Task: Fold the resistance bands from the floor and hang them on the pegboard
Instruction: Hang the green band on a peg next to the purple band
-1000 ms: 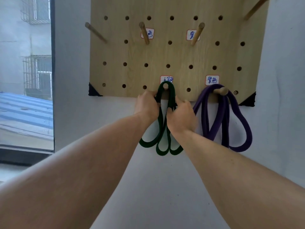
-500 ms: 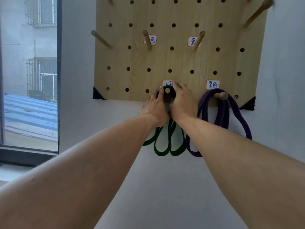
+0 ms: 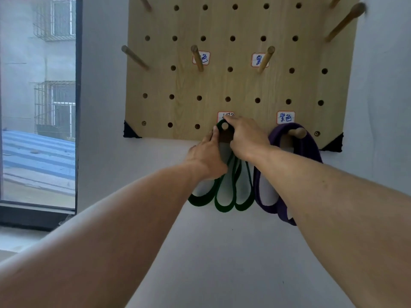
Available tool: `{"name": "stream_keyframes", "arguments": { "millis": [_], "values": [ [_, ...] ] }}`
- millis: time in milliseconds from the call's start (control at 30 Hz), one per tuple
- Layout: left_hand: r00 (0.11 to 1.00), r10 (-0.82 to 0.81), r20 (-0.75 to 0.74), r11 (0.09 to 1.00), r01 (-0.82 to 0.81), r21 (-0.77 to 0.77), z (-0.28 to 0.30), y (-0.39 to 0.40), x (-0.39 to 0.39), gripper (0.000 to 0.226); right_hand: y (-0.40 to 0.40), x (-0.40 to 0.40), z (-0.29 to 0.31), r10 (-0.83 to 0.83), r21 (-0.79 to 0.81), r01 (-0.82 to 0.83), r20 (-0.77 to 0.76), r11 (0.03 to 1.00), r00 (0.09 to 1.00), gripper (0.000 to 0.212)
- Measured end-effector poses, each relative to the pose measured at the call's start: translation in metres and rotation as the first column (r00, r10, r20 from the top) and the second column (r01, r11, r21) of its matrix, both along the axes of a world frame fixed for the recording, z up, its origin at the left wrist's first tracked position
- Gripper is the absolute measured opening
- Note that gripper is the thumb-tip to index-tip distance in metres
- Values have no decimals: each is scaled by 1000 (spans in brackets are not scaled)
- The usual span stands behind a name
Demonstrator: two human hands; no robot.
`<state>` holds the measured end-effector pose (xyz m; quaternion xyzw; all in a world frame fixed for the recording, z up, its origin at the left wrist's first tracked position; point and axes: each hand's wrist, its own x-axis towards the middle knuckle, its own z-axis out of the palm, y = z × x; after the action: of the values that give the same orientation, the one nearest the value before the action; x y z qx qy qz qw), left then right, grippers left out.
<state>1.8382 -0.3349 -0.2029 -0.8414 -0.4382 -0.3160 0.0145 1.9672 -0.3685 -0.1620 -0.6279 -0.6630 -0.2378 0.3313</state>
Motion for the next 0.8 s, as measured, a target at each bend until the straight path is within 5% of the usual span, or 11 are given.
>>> {"name": "stream_keyframes", "arguments": {
  "millis": [133,300,533,667,800],
  "values": [
    [999,-16,35,1000,16,-16,5,-4,-4,115,-15,15,-4,-55,-29,60,170,998,984,67],
    [995,-7,101,1000,7,-2,-8,-12,-4,114,-26,22,-34,-27,60,21,105,998,994,68],
    [999,33,35,999,-33,0,-59,-24,-38,106,-36,9,-116,68,264,-63,-13,962,998,45],
    [997,69,-45,994,-73,-80,-90,-34,-67,96,-47,-8,-161,116,117,-114,-8,987,993,40],
    [992,95,-86,972,-111,-209,-129,-51,-97,95,-58,-33,-196,116,-225,-102,49,969,992,46]
  ]
}}
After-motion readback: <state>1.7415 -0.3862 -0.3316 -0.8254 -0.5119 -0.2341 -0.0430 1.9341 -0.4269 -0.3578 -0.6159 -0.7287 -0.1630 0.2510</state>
